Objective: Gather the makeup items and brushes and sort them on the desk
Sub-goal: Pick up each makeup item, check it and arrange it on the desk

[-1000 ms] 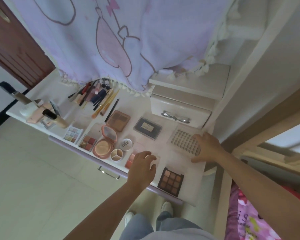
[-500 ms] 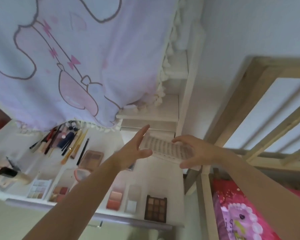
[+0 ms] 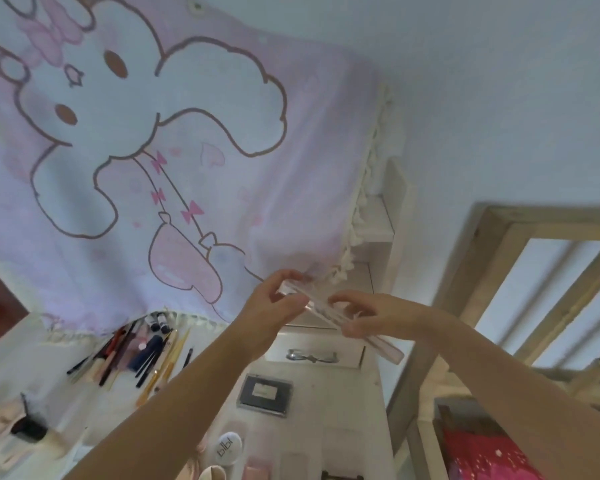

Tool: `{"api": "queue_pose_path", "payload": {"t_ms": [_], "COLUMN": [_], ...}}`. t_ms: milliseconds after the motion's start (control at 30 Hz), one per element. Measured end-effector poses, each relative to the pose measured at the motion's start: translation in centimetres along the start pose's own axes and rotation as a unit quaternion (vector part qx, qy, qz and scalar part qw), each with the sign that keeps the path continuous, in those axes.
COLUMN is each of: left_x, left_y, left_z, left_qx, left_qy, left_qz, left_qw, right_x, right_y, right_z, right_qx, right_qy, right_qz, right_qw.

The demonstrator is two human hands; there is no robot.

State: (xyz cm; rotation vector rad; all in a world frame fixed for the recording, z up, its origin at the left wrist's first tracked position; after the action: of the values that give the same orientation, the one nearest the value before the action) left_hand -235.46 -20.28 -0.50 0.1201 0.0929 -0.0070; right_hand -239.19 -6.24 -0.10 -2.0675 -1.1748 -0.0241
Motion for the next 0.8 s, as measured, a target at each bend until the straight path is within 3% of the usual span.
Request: {"api": "queue_pose_path", "payload": {"t_ms": [200, 333, 467, 633, 733, 800], "left_x": [0.6, 1.2, 2.0, 3.9, 4.7, 5.2], "left_y": [-1.3, -1.9, -2.7, -3.3, -3.4, -3.4], "left_z": [-0.2, -1.4, -4.0, -7.3, -9.8, -11.6], "left_qx": [0.053, 0.154, 0.281, 0.241, 0.222, 0.239], "left_qy": [0.004, -0.006, -0.078, -0.182, -0.215, -0.235], "left_qz": [-0.056, -0.101, -0.094, -0.083, -0.061, -0.035], "left_qw": [0.997, 0.983, 0.952, 0.95, 0.949, 0.942], "right_x": [-1.0, -1.6, -2.0, -1.9, -2.3, -2.5], "right_y": [0.9, 0.6, 0.9, 2.3, 2.5, 1.7], "right_z": [-1.0, 0.0, 2.7, 5.4, 7.2, 8.6], "right_qx": [-0.082, -0.171, -0.367, -0.386, -0.393, -0.374], "right_qy": [-0.036, -0.001, 0.027, 0.028, 0.093, 0.147], "right_qz": [-0.034, -0.065, -0.15, -0.193, -0.159, -0.048], "right_qw": [0.995, 0.983, 0.918, 0.902, 0.901, 0.915]}}
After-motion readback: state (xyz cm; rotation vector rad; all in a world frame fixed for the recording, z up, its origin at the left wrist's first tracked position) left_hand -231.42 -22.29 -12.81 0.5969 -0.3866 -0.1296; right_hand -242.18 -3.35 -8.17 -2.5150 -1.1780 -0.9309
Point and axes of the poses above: each hand's wrist, its own x-axis away from the middle knuckle, its own y-axis out of the palm, z = x × y, the point moved 6 cm from there along -x, towards the middle knuckle, and after that the axes turned 2 degrees about -x, right-handed, at the moved point
